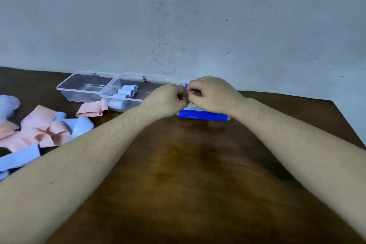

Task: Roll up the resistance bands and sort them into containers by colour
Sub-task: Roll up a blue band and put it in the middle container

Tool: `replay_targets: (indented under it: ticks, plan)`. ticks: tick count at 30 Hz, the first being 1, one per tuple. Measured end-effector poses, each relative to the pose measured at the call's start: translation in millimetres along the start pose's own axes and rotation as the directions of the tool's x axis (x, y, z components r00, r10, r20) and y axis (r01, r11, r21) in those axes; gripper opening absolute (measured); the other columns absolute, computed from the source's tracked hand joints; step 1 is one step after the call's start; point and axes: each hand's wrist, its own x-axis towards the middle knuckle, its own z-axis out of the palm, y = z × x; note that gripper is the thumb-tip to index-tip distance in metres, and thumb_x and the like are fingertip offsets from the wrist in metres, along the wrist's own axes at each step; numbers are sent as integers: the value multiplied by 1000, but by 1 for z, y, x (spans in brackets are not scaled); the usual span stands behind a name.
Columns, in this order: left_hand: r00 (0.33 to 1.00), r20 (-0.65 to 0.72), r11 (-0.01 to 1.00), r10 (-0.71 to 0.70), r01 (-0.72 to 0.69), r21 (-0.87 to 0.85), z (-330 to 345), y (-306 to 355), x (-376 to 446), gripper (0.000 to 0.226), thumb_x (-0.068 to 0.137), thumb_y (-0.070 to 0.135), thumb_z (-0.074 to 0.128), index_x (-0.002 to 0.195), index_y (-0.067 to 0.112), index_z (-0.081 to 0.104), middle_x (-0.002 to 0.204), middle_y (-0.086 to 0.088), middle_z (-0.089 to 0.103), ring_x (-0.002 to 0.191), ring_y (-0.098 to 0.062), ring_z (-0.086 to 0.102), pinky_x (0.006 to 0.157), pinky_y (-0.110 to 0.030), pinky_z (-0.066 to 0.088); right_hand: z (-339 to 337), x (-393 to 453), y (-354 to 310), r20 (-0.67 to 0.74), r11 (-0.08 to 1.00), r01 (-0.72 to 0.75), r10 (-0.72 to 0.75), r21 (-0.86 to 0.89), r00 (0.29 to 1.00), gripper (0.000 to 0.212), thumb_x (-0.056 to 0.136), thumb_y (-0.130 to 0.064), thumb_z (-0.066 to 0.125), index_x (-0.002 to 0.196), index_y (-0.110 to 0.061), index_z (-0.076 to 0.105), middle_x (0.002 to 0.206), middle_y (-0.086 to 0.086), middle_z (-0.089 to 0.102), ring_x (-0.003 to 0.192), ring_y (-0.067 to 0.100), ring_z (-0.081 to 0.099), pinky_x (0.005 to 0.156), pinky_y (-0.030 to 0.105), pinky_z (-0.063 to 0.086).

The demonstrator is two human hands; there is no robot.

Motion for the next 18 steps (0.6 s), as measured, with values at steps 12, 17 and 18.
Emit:
replay_targets:
  ticks: [12, 17, 18]
  plan:
    - [959, -24, 957, -283, 284, 63, -12, -96, -135, 13, 86, 33, 61, 89, 21, 66, 81, 4, 66, 82, -16, 61, 74, -34, 52, 84, 12, -126, 278, 980, 136, -173, 147, 945, 33, 95, -49, 53, 75, -24, 57, 69, -6, 58, 72, 13, 53, 59, 33, 37]
    - [955, -21, 951, -297, 298, 79, -19, -145, -167, 13, 92, 38, 63, 99, 29, 68, 94, 9, 65, 88, -9, 60, 75, -24, 50, 118, 28, -163, 388, 970, 117, -193, 211, 901, 7, 93, -38, 57, 89, -34, 61, 78, -10, 60, 75, 13, 56, 59, 32, 40]
    - [955, -27, 952, -294, 295, 77, -21, -157, -171, 11, 91, 38, 63, 99, 31, 68, 95, 10, 64, 89, -9, 60, 77, -24, 50, 124, 33, -169, 392, 968, 98, -184, 229, 901, 4, 92, -36, 58, 91, -36, 62, 80, -10, 60, 75, 12, 56, 61, 32, 41]
